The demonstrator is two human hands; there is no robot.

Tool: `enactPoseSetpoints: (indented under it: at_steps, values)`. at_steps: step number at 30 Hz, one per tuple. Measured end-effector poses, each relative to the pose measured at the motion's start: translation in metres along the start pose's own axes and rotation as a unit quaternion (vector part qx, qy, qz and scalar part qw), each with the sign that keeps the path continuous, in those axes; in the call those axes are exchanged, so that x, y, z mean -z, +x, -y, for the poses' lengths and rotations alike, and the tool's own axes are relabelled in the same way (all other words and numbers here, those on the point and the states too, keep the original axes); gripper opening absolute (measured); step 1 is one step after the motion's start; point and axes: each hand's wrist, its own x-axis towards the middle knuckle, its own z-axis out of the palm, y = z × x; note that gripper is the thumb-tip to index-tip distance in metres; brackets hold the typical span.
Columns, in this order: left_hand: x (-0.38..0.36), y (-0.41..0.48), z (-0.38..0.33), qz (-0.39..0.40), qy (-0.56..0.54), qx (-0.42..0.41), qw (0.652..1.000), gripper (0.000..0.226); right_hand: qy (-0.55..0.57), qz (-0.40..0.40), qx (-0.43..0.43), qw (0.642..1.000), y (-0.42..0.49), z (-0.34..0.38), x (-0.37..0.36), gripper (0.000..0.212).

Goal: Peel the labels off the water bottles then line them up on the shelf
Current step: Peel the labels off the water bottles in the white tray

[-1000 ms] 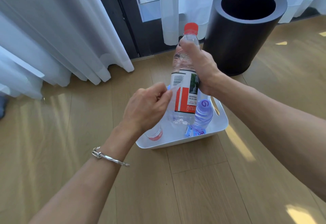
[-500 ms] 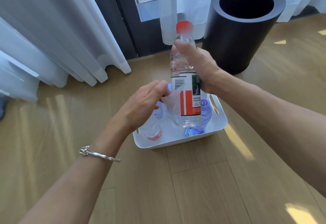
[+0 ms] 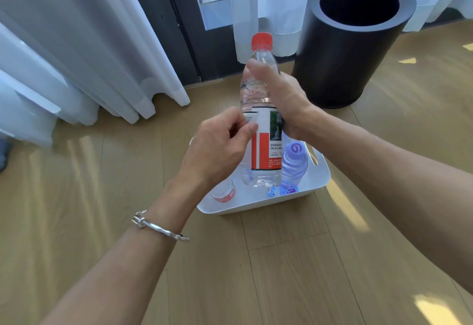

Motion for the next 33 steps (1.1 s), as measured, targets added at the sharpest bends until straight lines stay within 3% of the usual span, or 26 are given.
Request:
enactPoseSetpoints:
  at_steps: [5, 9, 12, 18, 21, 23, 25, 27, 30, 33]
  values:
    - [0.006, 0.005, 0.013, -0.1, -0.141, 0.103, 0.98, 0.028, 0.058, 0.037, -0.027, 0.997, 0.004, 0.004, 0.009, 0.036]
    - [0.011, 0.009, 0.017, -0.111, -0.19, 0.193, 0.956, 0.014, 0.132, 0.081, -0.029, 0.988, 0.003, 0.009, 0.019, 0.033]
    - [0.01, 0.013, 0.019, -0.121, -0.149, 0.201, 0.961, 0.005, 0.146, 0.099, -0.027, 0.984, -0.002, 0.013, 0.022, 0.033]
    - [0.016, 0.021, 0.018, -0.172, -0.215, 0.246, 0.93, 0.014, 0.106, 0.076, -0.012, 0.991, -0.002, 0.017, 0.014, 0.042]
    - [0.026, 0.026, 0.013, -0.238, -0.301, 0.275, 0.882, 0.013, 0.045, 0.043, 0.012, 0.998, 0.003, 0.016, 0.013, 0.056]
    - [0.034, 0.026, 0.009, -0.269, -0.269, 0.239, 0.893, 0.013, 0.018, 0.028, 0.029, 0.999, 0.004, 0.014, 0.014, 0.05]
    - [0.034, 0.025, -0.001, -0.214, -0.213, 0.163, 0.939, 0.009, 0.001, 0.014, 0.035, 0.999, 0.003, 0.011, 0.014, 0.046]
    - [0.024, 0.02, -0.015, -0.095, -0.188, 0.122, 0.97, 0.013, -0.004, 0.008, 0.04, 0.999, 0.001, 0.011, 0.012, 0.038]
    - [0.004, 0.017, -0.023, 0.036, -0.15, 0.129, 0.98, 0.048, -0.02, 0.008, 0.057, 0.998, -0.003, 0.011, 0.003, 0.028]
    - [0.001, 0.017, -0.018, 0.055, -0.185, 0.139, 0.971, 0.062, -0.055, 0.008, 0.071, 0.996, -0.008, 0.012, -0.008, 0.035]
